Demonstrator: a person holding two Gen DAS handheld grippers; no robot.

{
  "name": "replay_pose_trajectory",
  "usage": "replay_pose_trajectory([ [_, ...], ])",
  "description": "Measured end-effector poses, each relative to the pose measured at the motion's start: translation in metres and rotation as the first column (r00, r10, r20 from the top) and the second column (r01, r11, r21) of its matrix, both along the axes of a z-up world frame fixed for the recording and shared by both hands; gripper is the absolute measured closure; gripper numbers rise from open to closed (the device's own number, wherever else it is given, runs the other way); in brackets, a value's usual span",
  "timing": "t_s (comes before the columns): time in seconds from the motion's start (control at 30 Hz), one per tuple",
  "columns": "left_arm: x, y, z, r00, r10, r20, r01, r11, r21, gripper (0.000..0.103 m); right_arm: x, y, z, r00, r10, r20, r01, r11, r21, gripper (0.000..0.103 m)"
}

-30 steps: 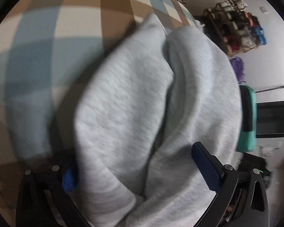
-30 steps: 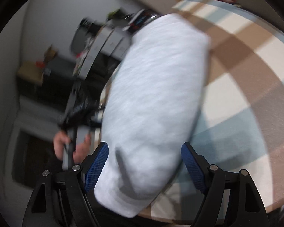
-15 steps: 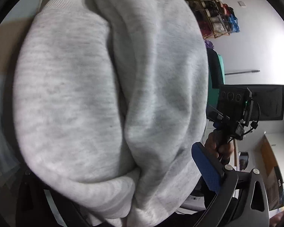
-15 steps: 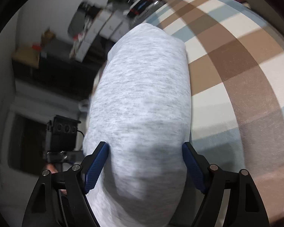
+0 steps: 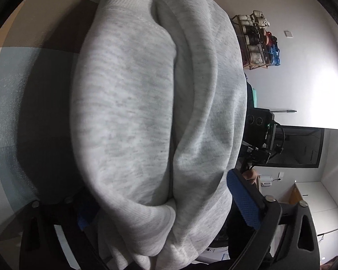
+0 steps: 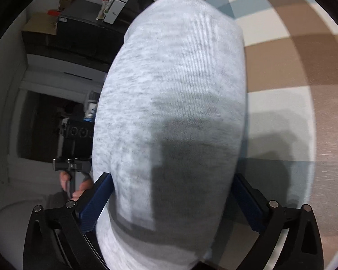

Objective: Fold large clothes
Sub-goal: 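Clamp the hoodie bundle between both grippers and lift it off the bed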

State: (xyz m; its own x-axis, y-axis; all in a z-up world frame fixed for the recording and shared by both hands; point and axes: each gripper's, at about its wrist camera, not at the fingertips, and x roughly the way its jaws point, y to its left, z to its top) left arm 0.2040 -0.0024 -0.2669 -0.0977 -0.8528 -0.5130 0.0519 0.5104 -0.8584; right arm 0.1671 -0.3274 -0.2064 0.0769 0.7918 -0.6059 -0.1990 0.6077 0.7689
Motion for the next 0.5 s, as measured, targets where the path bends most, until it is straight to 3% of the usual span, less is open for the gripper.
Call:
replay_pose_trajectory([
  [0.07,-0.013,0.029,0.001,1.0,-0.001,-0.006,0.001,1.0,-0.004,0.022,0.001,-0.002,-0.002,1.0,-0.006,0.016,0.005,1.0,0.022,0.0],
  [0.17,-0.021,0.039,-0.001,1.0,-0.006,-0.015,0.006,1.0,-0.009,0.032,0.0,-0.004,-0.001,0.999,-0.014,0.043,0.013,1.0,0.019,0.0],
  [0.37,-0.029,0.042,0.01,1.0,-0.019,0.002,0.019,0.999,-0.036,0.039,-0.003,-0.014,-0.001,0.998,-0.054,0.043,0.053,0.998,0.023,0.0],
  [0.5,-0.028,0.03,0.028,0.999,-0.016,0.052,0.019,0.997,-0.074,0.039,-0.011,-0.006,0.005,0.993,-0.091,0.069,0.091,0.996,0.005,0.013],
])
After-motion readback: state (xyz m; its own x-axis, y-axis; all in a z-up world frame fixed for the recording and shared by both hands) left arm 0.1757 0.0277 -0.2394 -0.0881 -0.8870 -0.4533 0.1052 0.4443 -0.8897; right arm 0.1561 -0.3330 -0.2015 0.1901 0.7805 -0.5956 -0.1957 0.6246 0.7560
